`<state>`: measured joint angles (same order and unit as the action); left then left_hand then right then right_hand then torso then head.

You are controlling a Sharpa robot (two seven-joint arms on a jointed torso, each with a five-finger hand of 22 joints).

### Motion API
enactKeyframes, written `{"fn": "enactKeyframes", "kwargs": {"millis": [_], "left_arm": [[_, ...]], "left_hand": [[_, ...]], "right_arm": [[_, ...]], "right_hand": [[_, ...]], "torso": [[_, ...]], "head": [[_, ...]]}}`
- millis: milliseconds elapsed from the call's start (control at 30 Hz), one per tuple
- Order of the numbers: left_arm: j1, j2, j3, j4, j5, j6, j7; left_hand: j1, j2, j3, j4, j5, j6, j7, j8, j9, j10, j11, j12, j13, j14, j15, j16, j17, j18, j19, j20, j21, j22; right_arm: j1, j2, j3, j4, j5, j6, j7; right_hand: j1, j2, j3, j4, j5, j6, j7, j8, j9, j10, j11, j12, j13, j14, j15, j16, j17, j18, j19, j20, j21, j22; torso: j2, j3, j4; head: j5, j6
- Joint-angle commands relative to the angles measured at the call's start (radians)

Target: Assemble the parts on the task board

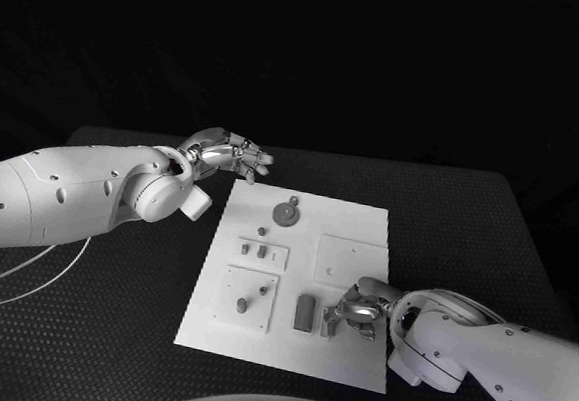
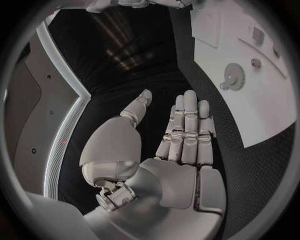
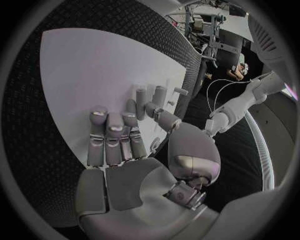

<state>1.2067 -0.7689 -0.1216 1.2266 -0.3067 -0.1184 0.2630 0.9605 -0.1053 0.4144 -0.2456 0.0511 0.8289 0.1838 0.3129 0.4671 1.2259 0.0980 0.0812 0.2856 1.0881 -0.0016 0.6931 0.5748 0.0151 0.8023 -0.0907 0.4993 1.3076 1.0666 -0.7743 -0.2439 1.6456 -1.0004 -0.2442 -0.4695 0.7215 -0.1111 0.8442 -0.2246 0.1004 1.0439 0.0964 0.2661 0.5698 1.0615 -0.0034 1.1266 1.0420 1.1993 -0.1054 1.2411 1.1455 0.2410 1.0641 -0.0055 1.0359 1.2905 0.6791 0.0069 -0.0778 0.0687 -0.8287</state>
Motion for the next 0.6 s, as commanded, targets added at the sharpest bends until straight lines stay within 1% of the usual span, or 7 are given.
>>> {"fn": "enactKeyframes", "kwargs": {"millis": [33,200,433,600], "left_arm": [[0.001,0.001,0.001,0.002,-0.003,0.014,0.006],[0.001,0.001,0.001,0.001,-0.003,0.013,0.006],[0.001,0.000,0.001,0.001,-0.003,0.013,0.006],[0.001,0.000,0.001,0.001,-0.003,0.014,0.005]], "left_hand": [[0.000,0.006,-0.003,-0.001,-0.002,-0.004,-0.004,0.004,-0.001,-0.003,0.001,0.002,0.001,0.004,0.006,-0.004,0.001,-0.011,0.005,-0.002,-0.005,0.019],[0.000,0.006,-0.003,-0.001,-0.002,-0.004,-0.004,0.004,-0.001,-0.003,0.001,0.002,0.001,0.004,0.006,-0.004,0.001,-0.011,0.005,-0.002,-0.005,0.019],[0.000,0.006,-0.003,-0.001,-0.002,-0.004,-0.004,0.004,-0.001,-0.003,0.001,0.002,0.001,0.004,0.006,-0.005,0.002,-0.011,0.005,-0.002,-0.006,0.019],[0.000,0.006,-0.003,-0.001,-0.002,-0.004,-0.004,0.004,-0.001,-0.003,0.001,0.002,0.001,0.004,0.006,-0.005,0.002,-0.011,0.005,-0.002,-0.006,0.019]], "right_arm": [[-0.006,0.010,-0.003,0.012,0.008,0.032,0.040],[-0.006,0.010,-0.003,0.014,0.008,0.032,0.041],[-0.006,0.008,-0.003,0.016,0.008,0.031,0.042],[-0.006,0.007,-0.003,0.016,0.008,0.031,0.042]], "right_hand": [[-0.001,-0.017,-0.007,0.001,-0.010,0.005,0.002,-0.004,-0.002,-0.004,-0.006,-0.005,0.002,-0.002,-0.004,-0.005,0.002,0.021,-0.004,0.000,-0.007,0.001],[-0.004,-0.025,-0.011,0.005,-0.016,0.005,0.002,-0.003,-0.002,-0.003,-0.007,-0.005,0.002,-0.002,-0.004,-0.006,0.003,0.021,-0.004,0.000,-0.007,0.001],[-0.004,-0.025,-0.013,0.006,-0.019,0.005,0.002,-0.003,-0.003,-0.003,-0.007,-0.005,0.002,-0.002,-0.004,-0.006,0.003,0.021,-0.004,0.000,-0.007,0.001],[-0.004,-0.024,-0.013,0.006,-0.020,0.005,0.002,-0.003,-0.003,-0.003,-0.007,-0.005,0.003,-0.002,-0.004,-0.006,0.003,0.021,-0.004,0.000,-0.007,0.001]], "torso": [[0.000,0.0001,-0.0007],[0.000,0.0002,-0.0001],[0.000,0.0001,-0.0008],[0.000,0.0005,-0.0004]], "head": [[0.001,-0.002],[0.001,-0.002],[0.002,-0.003],[0.001,-0.002]]}}
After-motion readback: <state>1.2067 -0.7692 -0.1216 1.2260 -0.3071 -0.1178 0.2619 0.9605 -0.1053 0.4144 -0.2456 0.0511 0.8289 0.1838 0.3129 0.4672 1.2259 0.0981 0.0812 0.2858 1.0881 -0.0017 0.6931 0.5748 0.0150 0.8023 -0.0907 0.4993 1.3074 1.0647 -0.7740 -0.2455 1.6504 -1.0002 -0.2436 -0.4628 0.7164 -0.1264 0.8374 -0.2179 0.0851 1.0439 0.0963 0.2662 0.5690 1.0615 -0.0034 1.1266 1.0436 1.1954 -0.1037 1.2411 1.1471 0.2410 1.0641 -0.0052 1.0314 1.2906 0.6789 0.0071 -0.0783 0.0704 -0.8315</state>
